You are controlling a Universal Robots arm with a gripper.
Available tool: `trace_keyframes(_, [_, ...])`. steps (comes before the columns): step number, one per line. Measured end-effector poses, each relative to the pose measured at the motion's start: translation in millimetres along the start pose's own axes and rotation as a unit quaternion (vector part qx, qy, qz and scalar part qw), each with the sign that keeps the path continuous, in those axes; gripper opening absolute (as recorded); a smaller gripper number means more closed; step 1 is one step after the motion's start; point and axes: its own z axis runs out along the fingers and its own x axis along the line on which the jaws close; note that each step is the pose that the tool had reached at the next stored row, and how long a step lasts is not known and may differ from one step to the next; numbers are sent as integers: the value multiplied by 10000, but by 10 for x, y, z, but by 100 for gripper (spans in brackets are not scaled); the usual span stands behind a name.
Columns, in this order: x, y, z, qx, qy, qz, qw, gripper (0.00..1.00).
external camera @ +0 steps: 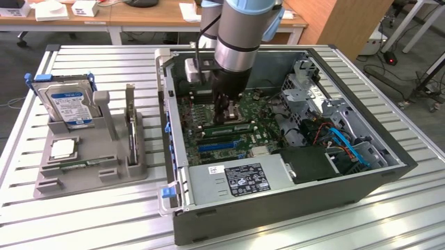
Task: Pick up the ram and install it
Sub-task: 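Press down the ram until it locks into place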
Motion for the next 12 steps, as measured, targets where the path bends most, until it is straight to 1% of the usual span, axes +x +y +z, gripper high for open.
trace_keyframes(8, [0,-207,-8,0,1,0,10000,9])
trace_keyframes(12, [0,-295,-12,0,1,0,10000,9])
